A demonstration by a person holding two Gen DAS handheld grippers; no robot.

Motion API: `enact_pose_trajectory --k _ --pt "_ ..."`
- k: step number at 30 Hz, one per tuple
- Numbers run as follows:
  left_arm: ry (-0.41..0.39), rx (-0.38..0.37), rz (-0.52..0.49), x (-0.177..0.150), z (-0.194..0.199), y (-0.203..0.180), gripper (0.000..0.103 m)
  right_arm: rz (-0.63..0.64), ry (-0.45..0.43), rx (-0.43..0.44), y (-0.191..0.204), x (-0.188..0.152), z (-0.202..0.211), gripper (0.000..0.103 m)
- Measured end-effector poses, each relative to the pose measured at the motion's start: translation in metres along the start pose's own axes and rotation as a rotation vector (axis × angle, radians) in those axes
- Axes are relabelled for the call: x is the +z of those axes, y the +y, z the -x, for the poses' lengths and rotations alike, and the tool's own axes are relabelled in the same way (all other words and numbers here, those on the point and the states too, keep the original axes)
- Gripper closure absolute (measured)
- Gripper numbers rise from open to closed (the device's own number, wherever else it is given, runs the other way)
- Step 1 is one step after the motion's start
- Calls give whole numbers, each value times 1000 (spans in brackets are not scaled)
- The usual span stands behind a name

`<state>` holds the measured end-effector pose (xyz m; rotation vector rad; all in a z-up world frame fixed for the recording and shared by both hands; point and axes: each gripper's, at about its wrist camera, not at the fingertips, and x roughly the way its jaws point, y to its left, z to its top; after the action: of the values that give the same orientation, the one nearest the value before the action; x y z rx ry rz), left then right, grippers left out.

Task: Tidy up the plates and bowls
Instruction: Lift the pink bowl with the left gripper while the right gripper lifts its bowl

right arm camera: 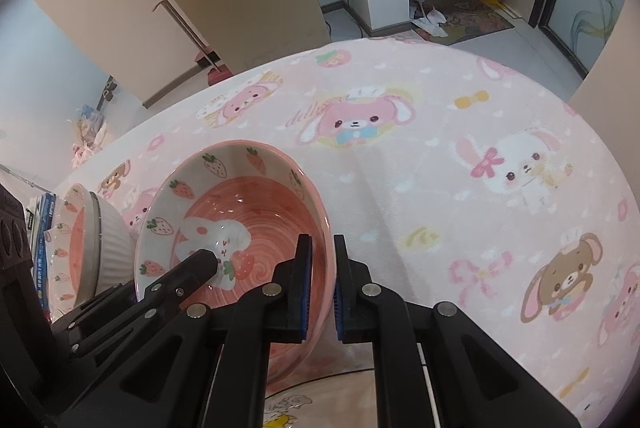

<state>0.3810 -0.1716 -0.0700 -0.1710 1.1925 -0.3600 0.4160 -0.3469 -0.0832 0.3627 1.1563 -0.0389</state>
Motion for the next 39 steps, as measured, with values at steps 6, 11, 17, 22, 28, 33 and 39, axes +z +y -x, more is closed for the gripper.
enact_pose_trajectory --k 6,11,17,22,28,33,39 --pt "-44 -9 -10 3 20 -2 93 10 -38 22 5 0 20 93" --pt "-75 -9 -15 4 38 -1 93 19 -71 45 9 -1 38 93" --pt "-118 -1 -28 1 61 -6 93 44 -124 55 19 -5 64 93" --pt "-161 -4 -33 -1 84 -10 93 46 -170 87 27 -8 84 93" --pt "-207 -6 -27 -2 107 -9 93 54 -206 130 36 -11 102 90" --pt "-242 24 -22 1 129 -7 93 75 -251 119 56 -13 120 90" --pt "-303 65 -5 5 174 10 93 132 -277 179 92 -8 143 90"
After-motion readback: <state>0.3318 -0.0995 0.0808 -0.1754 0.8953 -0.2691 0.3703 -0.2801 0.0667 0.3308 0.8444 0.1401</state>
